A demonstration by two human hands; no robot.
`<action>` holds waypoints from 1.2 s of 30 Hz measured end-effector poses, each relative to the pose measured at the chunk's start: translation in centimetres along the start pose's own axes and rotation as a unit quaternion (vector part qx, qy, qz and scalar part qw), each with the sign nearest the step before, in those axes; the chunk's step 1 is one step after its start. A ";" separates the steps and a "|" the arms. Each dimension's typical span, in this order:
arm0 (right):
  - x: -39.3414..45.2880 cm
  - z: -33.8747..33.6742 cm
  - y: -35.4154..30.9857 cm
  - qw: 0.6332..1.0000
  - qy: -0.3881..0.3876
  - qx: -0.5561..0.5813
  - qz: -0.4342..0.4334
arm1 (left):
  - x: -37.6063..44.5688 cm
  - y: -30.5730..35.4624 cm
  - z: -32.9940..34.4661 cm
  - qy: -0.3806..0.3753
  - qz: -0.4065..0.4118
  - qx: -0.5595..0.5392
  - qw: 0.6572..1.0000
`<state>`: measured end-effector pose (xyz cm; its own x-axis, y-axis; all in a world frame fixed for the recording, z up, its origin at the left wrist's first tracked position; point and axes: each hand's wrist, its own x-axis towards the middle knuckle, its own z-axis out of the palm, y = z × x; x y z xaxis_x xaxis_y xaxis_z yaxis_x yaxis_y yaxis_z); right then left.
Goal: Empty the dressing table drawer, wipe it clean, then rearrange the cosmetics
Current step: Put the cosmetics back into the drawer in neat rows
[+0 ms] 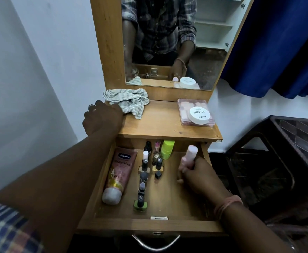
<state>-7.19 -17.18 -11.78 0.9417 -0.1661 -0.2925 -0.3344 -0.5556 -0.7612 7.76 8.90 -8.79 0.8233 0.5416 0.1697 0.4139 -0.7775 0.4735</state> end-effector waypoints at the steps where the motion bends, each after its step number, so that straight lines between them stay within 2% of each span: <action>1: 0.6 0.2 0.1 1.000 0.030 -0.005 -0.006 | 0.0 0.0 0.0 -0.002 0.000 0.001 1.000; 3: 1.9 0.7 0.3 0.998 0.064 -0.017 -0.005 | 0.1 0.0 0.0 -0.006 -0.003 0.001 1.000; 10: 4.4 1.6 -0.7 0.994 0.104 -0.024 -0.003 | 0.2 0.0 -0.1 -0.005 -0.003 0.000 1.000; 17: 2.8 1.6 0.4 0.997 0.051 -0.045 0.024 | 0.0 0.1 -0.1 -0.011 -0.008 0.000 1.000; 23: 2.4 1.4 0.5 0.999 0.032 -0.013 0.037 | -0.2 0.1 -0.3 -0.007 -0.005 -0.003 1.000; 27: 1.7 1.5 1.1 0.998 0.026 -0.045 0.030 | 0.0 0.1 -0.1 -0.005 -0.009 -0.002 1.000; 30: 2.0 1.9 1.0 0.997 0.015 -0.022 0.067 | 0.1 0.0 -0.1 -0.006 -0.008 0.001 1.000; 36: 2.7 2.3 -0.1 0.971 -0.031 -0.211 0.106 | 0.0 0.0 -0.1 -0.003 -0.007 -0.003 1.000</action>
<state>-4.69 -15.69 -13.79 0.8450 -0.2715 -0.4607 -0.4638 -0.8011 -0.3784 7.75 8.94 -8.67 0.8200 0.5503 0.1576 0.4227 -0.7677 0.4817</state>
